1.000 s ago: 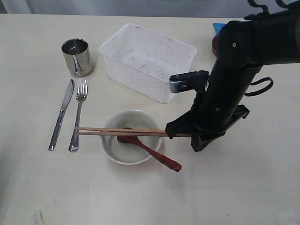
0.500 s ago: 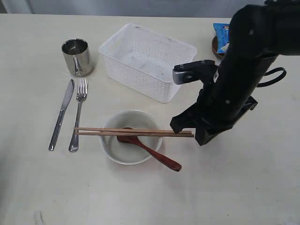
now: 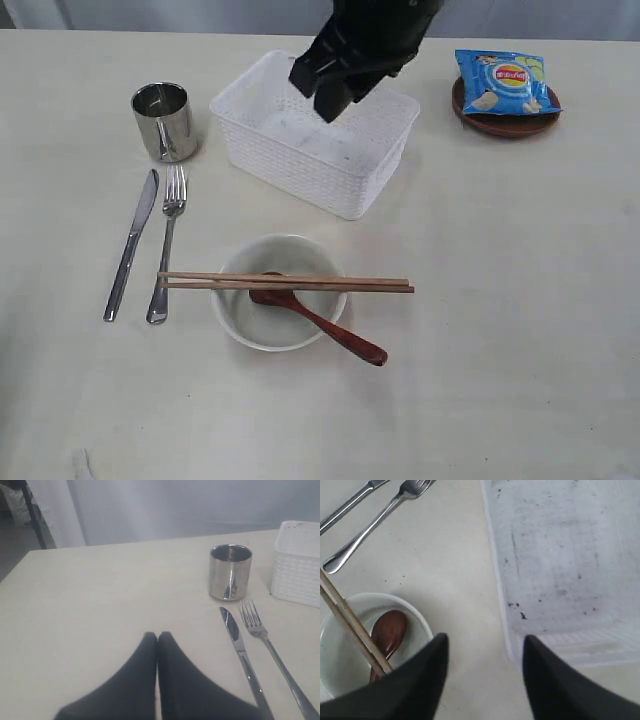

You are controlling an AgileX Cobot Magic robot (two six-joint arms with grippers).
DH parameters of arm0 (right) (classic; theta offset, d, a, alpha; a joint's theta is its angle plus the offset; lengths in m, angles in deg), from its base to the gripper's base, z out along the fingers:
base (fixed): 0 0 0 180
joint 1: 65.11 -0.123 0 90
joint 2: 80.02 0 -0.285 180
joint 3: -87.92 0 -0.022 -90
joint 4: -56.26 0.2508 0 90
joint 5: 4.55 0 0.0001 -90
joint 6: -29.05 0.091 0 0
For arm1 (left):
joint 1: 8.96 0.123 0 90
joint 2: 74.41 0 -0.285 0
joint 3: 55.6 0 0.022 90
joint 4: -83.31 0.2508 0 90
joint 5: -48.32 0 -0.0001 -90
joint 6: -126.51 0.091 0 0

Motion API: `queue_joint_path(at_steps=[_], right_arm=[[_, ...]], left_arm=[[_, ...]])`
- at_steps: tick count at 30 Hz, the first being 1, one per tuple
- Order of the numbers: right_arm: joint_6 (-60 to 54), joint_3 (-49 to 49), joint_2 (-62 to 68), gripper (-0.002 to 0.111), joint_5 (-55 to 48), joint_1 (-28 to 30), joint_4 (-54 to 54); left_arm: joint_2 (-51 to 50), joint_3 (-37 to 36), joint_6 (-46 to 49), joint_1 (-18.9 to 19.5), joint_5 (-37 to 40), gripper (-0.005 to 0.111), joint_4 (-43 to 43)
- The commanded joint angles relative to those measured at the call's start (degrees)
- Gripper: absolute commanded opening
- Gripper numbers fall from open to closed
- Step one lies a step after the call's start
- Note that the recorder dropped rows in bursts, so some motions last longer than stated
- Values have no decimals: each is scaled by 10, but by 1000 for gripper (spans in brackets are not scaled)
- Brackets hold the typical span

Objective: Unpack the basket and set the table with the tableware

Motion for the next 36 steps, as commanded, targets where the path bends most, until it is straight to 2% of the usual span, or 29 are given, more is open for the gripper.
queue_joint_path(at_steps=[1,13,15,18,19,24,27,31,36], right_arm=[[-59,7,64,64,30,-7,16],[-86,7,159,58,126,-10,-31],[-86,7,166,47,140,-10,-44],[-86,10,163,7,154,-10,-58],[-84,14,158,0,152,-10,-69],[-62,57,115,-1,152,1,-123],[-13,93,81,-1,150,30,-147],[44,134,52,-1,128,96,-169],[127,157,64,-1,105,220,-174]], left_arm=[[1,-1,-1,-3,0,0,-2],[1,-1,-1,-3,0,0,-1],[1,-1,-1,-3,0,0,-1],[1,-1,-1,-3,0,0,2],[1,-1,-1,-3,0,0,2],[1,-1,-1,-3,0,0,2],[1,-1,-1,-3,0,0,2],[1,-1,-1,-3,0,0,2],[1,-1,-1,-3,0,0,2]])
